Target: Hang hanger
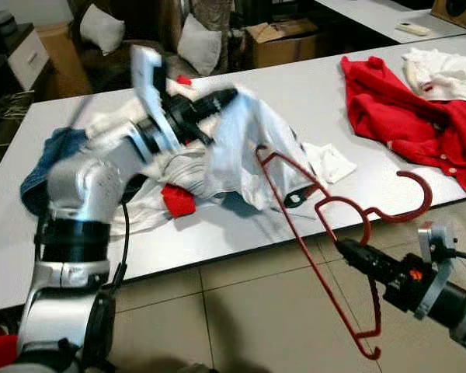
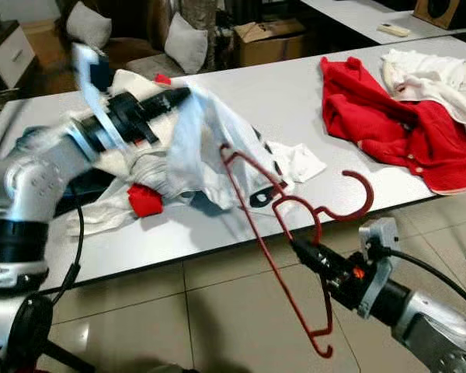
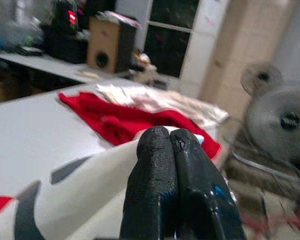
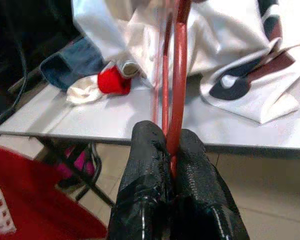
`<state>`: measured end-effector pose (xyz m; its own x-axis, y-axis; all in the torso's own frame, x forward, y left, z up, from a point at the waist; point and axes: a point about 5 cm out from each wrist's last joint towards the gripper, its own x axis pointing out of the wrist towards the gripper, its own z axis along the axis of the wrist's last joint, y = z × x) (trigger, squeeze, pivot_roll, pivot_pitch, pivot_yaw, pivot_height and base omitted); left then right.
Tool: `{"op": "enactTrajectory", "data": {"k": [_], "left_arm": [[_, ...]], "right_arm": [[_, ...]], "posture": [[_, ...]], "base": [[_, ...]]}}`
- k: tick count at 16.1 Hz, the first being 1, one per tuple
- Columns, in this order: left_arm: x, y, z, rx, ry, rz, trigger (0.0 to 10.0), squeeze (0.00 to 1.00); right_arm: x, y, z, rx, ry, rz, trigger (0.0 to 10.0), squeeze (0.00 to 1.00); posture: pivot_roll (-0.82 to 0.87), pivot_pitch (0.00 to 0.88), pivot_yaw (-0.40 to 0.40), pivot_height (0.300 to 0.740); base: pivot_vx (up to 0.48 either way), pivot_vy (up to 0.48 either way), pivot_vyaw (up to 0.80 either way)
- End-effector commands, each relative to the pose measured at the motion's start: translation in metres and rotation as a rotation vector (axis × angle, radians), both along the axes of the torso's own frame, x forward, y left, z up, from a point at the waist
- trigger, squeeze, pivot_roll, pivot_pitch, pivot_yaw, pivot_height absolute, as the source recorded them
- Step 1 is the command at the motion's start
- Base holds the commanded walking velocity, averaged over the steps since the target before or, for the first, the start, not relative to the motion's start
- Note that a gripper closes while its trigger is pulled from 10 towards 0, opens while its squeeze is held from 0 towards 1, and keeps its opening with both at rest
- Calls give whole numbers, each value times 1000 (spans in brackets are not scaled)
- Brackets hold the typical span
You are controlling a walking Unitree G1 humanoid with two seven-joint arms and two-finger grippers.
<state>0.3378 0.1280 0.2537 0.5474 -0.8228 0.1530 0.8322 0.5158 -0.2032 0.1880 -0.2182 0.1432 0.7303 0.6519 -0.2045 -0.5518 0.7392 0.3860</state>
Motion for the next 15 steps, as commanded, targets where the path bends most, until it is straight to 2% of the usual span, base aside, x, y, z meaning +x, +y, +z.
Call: {"op": "enactTrajectory", "data": {"k": [1, 4, 6, 7, 9, 10, 11, 14, 15], "left_arm": [[-6, -3, 0, 62, -10, -49, 0, 0], [-10, -5, -8, 124, 5, -64, 0, 0], [-8, 1, -17, 161, 33, -15, 0, 0], [-8, 2, -19, 166, 39, -12, 0, 0], [-11, -1, -26, 192, 60, -13, 0, 0], [-12, -3, -27, 187, 64, -19, 0, 0], [-12, -6, -28, 183, 69, -26, 0, 0], [-17, -14, -29, 176, 81, -63, 0, 0], [-18, -17, -31, 178, 91, -81, 0, 0]], "right_arm": [[9, 0, -1, 21, 4, -49, 10000, 0], [18, 10, -2, 134, 15, -101, 10000, 0], [23, 14, -7, 310, 72, -236, 10000, 0], [24, 15, -8, 342, 81, -254, 10000, 0], [36, 30, -16, 515, 158, -376, 10000, 0], [40, 39, -16, 571, 174, -386, 10000, 0], [47, 50, -15, 607, 179, -391, 10000, 0], [65, 63, -16, 600, 213, -416, 10000, 0], [75, 67, -14, 632, 220, -445, 10000, 0]], "posture": [[-201, 0, 109, 740], [-194, 0, 101, 740], [-193, 0, 100, 740], [-193, 0, 100, 740], [-193, 0, 103, 740], [-190, 0, 104, 740], [-190, 0, 107, 740], [-186, 0, 108, 740], [-183, 0, 111, 740]], "base": [[0, 0, 0], [0, 0, 0], [0, 0, 0], [0, 0, 0], [0, 0, 0], [0, 0, 0], [0, 0, 0], [0, 0, 0], [0, 0, 0]]}}
